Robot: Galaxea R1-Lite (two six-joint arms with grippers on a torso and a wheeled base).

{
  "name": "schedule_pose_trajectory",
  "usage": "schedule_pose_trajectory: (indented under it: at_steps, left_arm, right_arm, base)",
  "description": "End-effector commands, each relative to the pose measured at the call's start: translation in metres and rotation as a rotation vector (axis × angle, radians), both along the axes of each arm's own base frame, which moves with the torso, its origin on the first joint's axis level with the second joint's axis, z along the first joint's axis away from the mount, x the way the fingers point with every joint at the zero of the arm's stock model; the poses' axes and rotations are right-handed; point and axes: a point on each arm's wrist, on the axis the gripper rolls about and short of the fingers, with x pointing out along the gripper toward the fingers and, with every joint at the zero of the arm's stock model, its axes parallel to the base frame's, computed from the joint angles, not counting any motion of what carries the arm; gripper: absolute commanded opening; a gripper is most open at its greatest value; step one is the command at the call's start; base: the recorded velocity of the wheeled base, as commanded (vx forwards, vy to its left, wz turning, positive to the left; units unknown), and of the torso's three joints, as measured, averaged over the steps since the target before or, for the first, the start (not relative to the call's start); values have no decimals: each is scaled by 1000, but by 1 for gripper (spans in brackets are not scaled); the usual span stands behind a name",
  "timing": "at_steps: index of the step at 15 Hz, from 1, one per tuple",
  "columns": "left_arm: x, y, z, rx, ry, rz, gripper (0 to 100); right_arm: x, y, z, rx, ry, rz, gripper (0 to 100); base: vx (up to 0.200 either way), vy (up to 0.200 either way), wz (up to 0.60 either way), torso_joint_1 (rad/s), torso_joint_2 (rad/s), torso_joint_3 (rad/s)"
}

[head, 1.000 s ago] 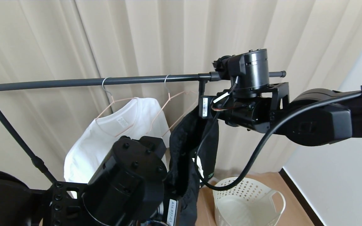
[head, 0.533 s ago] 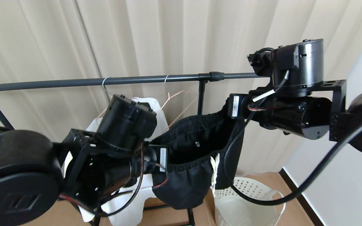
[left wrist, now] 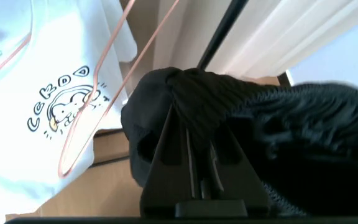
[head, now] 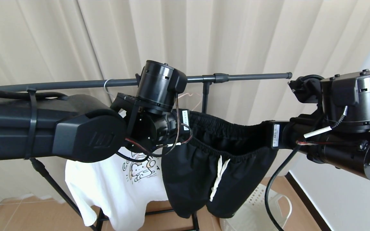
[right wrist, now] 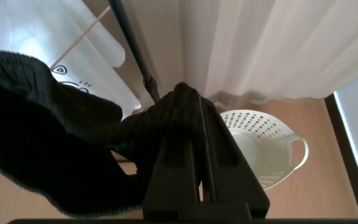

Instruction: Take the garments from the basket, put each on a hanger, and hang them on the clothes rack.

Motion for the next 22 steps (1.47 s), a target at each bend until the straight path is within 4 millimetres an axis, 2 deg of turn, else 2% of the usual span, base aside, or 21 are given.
schedule_pose_trajectory:
  at_steps: [1,4,5,9,13,14,16,20,22]
  left_arm:
    - [5,-5,-2,-1,-2,0,0]
    - [5,-7,4,-14,-18,-2,0]
    - [4,-7,10,-26,-32,-2,0]
    - [3,-5,31,-68,-80,0,0]
    - [-2,-8,36,-80,-92,-14,0]
    - [-6,-8,41,-87,-101,-21,0]
    - [-12,-8,45,-84,-105,-36,0]
    - [-18,-8,45,-66,-105,-54,0]
    - [-20,-8,44,-53,-103,-63,0]
  right_arm:
    - [-5,-4,-4,-5,13,3,0]
    - [-6,-5,-6,-10,19,2,0]
    - [-11,-8,-12,-32,36,6,100]
    - [-27,-20,-34,-170,92,62,100]
    - [-38,-21,-51,-208,161,198,100]
    - [-52,-18,-57,-200,188,341,100]
    - [-57,-15,-60,-168,207,462,100]
    - [-40,3,-48,-33,79,595,100]
    - [-15,24,-51,-12,29,600,100]
  base:
    - [0,0,0,0,0,0]
    - [0,0,0,0,0,0]
    - [0,0,0,0,0,0]
    - [0,0,0,0,0,0]
    - [0,0,0,0,0,0]
    - [0,0,0,0,0,0]
    - [0,0,0,0,0,0]
    - [0,0,0,0,0,0]
    - [0,0,0,0,0,0]
